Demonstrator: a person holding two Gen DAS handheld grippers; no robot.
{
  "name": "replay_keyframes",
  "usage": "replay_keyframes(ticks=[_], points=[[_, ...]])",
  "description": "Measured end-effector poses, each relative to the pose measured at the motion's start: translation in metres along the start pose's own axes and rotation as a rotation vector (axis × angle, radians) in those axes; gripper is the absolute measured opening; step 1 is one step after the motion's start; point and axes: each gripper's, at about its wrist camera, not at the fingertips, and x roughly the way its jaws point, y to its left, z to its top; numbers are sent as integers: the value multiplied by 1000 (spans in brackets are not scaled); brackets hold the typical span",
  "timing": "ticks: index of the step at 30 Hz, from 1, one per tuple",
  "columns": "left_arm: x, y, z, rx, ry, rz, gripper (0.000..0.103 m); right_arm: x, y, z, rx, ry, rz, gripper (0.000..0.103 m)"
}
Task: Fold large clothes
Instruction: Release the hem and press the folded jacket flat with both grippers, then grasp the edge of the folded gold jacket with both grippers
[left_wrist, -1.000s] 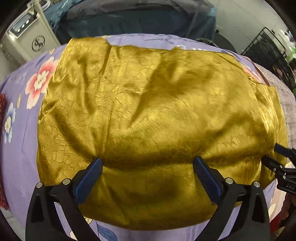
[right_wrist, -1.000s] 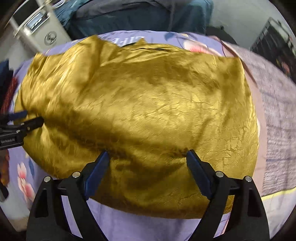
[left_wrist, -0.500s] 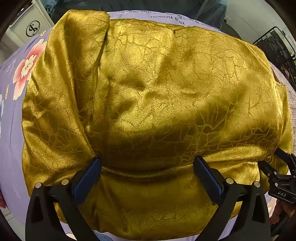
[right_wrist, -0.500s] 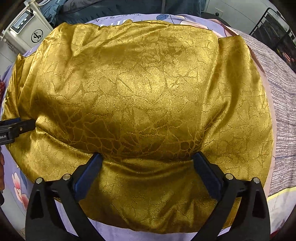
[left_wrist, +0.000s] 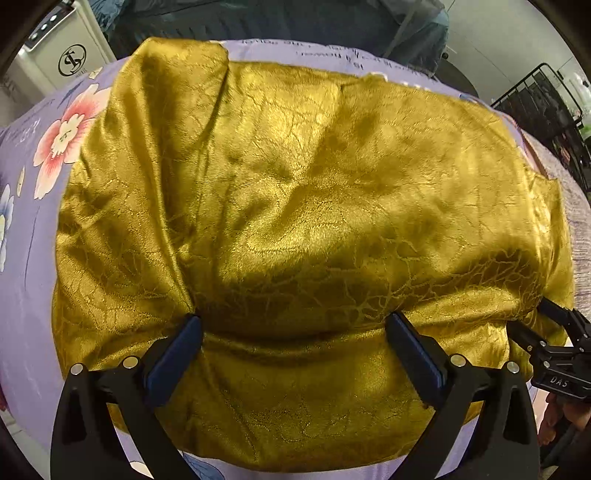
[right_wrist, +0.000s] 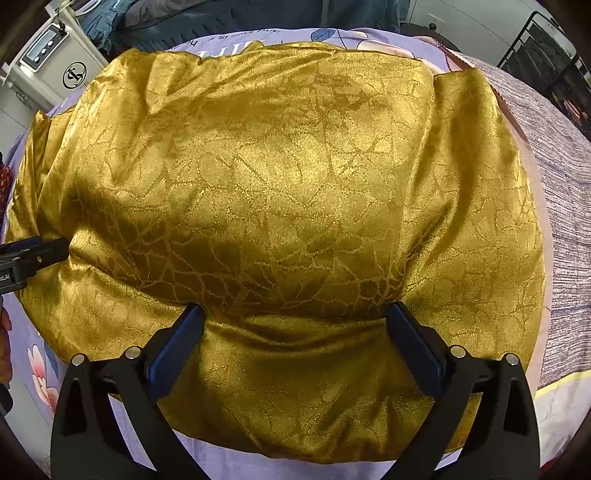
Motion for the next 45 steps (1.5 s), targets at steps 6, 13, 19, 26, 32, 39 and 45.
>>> replay_keyframes(ticks=[6,13,19,26,32,39,45], points=[[-35,13,-13,-18,-69,6,97,-38,-16,-9,-25,-119,19,97],[-61,56,-19,-101,-124,26,97,-62,-88,-21,98,-163,51,97],[-76,113,-23,-268,-121,26,97,-53,-147,-37,311,-143,172,97],[-80,128,-37,-363,-118,-5,97,-21,-171,-50,447,-52,356,97],[-82,117,-50,-340,-98,-5,97,-2,-167,-47,450,-20,438,97],[-82,108,-69,-294,-76,-11,97,3,-153,-30,377,-30,540,97],[-80,117,-67,-276,-58,-61,97,13,-157,-23,401,-37,572,97]])
